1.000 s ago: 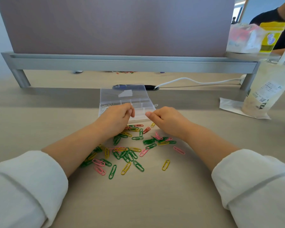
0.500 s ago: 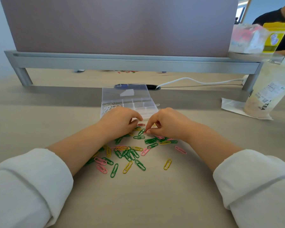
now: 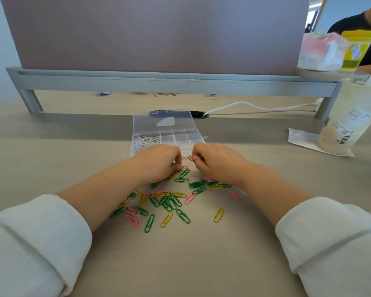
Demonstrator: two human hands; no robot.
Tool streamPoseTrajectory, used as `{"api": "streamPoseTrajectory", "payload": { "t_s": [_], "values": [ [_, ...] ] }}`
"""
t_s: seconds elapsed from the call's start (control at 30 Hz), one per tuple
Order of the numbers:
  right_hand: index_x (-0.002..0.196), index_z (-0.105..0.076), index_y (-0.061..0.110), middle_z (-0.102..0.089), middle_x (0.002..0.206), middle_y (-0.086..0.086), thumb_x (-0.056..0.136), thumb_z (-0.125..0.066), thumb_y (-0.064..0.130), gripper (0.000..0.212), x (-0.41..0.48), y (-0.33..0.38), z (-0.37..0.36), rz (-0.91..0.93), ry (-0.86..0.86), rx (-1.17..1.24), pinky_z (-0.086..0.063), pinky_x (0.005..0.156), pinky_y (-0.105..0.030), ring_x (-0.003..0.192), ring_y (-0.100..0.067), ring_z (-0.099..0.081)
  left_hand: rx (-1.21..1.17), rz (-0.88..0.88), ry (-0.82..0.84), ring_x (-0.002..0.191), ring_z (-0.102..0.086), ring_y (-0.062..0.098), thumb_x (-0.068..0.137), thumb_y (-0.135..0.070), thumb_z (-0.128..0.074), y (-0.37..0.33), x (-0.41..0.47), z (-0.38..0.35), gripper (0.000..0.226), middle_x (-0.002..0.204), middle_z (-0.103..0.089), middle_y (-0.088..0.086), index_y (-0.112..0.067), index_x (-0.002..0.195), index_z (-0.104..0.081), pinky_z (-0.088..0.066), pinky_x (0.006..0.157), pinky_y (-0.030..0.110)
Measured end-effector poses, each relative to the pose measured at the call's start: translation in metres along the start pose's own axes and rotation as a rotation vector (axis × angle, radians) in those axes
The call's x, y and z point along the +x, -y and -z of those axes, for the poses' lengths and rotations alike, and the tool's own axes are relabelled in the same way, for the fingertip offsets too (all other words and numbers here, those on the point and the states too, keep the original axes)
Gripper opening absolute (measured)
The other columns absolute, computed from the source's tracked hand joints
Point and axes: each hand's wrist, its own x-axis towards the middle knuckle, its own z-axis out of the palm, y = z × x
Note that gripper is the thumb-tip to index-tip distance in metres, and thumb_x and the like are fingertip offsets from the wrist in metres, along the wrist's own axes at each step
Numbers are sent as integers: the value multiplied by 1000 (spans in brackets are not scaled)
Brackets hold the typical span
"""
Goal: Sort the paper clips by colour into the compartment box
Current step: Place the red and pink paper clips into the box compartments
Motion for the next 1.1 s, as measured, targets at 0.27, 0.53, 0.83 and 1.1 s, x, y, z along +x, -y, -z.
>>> {"api": "streamPoseTrajectory", "payload": {
  "t_s": [0.27,0.53,0.83,1.1],
  "values": [
    [108,-47,9,-63,98,-12,99,-30,21,22,0,-6,-3,-79,-59,80,-42,70,-38,81,-29,-53,-281,18,-222,56,-46,18,100,-24,-27,5,-2,10,16,65,-49,2,-11,95,-34,-35,51,31],
    [109,-48,10,-64,97,-10,98,-33,19,21,0,-5,-5,-95,-93,120,-44,70,-37,78,-26,-51,-145,50,-105,69,-52,17,97,-17,-29,25,-2,12,40,87,-62,4,-23,136,-33,-44,68,32],
    [105,-48,12,-61,81,-4,97,-34,18,17,0,-4,2,-97,-203,164,-42,61,-35,65,-23,-49,-54,50,51,89,-47,17,95,-17,-31,16,-6,16,38,100,-58,2,-24,130,-45,-37,73,28],
    [110,-51,13,-54,73,0,98,-34,18,22,3,-7,4,-157,-274,202,-33,60,-31,64,-19,-45,-112,-55,218,129,-39,18,96,-20,-31,-14,-14,23,44,144,-41,4,-21,139,-37,-33,103,26]
  ]
}}
